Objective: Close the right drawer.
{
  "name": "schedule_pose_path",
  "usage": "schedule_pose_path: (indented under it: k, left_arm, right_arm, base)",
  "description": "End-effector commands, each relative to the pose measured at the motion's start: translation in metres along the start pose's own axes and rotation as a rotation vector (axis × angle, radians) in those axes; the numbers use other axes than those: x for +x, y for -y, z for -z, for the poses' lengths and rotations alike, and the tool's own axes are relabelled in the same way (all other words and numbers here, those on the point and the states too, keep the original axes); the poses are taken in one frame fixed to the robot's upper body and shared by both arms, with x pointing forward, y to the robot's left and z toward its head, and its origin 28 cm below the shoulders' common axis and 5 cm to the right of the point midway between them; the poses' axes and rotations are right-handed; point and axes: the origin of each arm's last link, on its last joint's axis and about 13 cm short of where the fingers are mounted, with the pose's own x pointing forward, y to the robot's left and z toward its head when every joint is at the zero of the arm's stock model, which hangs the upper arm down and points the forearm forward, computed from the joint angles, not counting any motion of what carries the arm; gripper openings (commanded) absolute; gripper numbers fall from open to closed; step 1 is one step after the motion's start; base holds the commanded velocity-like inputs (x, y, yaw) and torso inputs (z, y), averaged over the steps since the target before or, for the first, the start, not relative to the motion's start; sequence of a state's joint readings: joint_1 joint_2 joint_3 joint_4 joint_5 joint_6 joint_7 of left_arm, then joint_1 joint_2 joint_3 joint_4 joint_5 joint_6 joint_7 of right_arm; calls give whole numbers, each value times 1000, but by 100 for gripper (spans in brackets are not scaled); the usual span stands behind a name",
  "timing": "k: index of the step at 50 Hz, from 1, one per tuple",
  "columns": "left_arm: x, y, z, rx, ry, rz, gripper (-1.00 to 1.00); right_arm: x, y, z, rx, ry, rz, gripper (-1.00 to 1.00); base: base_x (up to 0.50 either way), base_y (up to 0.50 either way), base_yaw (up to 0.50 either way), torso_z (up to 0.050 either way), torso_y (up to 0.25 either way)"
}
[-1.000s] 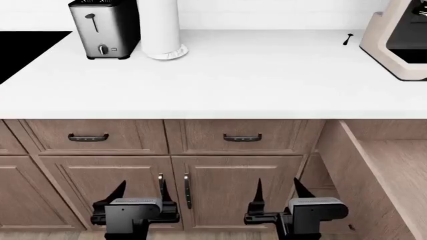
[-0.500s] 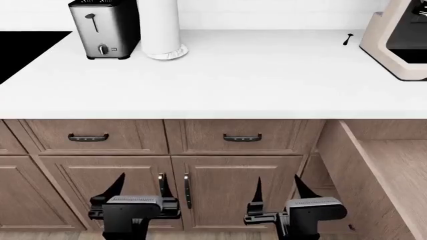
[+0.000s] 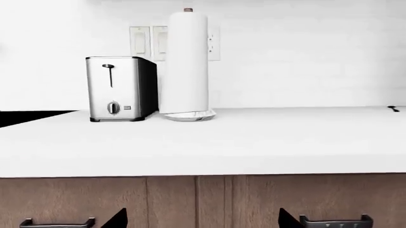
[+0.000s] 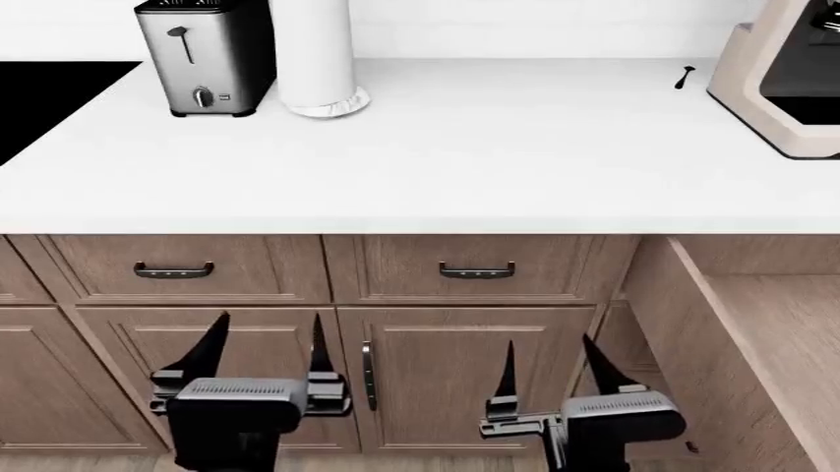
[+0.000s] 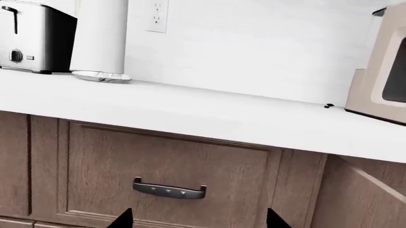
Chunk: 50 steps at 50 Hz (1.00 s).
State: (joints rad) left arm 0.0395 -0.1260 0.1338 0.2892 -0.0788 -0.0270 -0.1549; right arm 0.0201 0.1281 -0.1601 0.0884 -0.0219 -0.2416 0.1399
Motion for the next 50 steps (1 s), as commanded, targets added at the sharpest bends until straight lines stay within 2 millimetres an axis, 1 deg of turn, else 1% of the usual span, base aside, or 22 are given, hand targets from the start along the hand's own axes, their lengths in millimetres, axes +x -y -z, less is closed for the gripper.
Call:
schedule_pose_path:
  k: [1, 12, 13, 14, 15, 16, 17, 18, 30, 37, 42, 50]
  left_arm:
    - [-3, 1, -17, -5, 67, 6, 100]
    - [-4, 3, -26, 2, 100, 25, 100]
    - [-5, 3, -26, 3, 105, 27, 100]
    - [-5, 4, -27, 3, 107, 29, 100]
    - [-5, 4, -28, 3, 112, 30, 100]
    - [-6, 5, -29, 3, 117, 34, 100]
    - [-6, 5, -30, 2, 119, 34, 100]
    - [-6, 5, -30, 2, 120, 37, 100]
    - [-14, 6, -40, 4, 169, 45, 100]
    - [-15, 5, -43, 0, 182, 37, 100]
    - [-16, 5, -48, -2, 200, 40, 100]
    - [-17, 5, -52, -4, 218, 39, 100]
  right_arm:
    - [1, 0, 0, -30, 62, 3, 100]
    - [2, 1, 0, -63, 113, -7, 100]
    - [49, -11, -52, -41, 265, -62, 100]
    - [83, -10, -112, -74, 417, -65, 100]
    - [95, -2, -162, -55, 533, -29, 100]
    - [94, 7, -166, -46, 456, -8, 100]
    - [98, 11, -148, -41, 267, -3, 100]
    - [99, 13, -136, -49, 119, -1, 100]
    - [97, 12, -153, -105, 170, -6, 100]
    - [98, 11, -153, -105, 175, -13, 100]
    - [97, 11, -159, -115, 191, -12, 100]
    - [96, 11, -164, -125, 211, -13, 100]
  base:
    - [0, 0, 0, 0, 0]
    - [0, 0, 0, 0, 0]
    - [0, 0, 0, 0, 0]
    - [0, 0, 0, 0, 0]
    - [0, 0, 0, 0, 0]
    - [0, 0, 0, 0, 0]
    - [0, 0, 0, 0, 0]
    - [0, 0, 0, 0, 0]
    - [0, 0, 0, 0, 0]
    - [0, 0, 0, 0, 0]
    - [0, 0, 0, 0, 0]
    - [0, 0, 0, 0, 0]
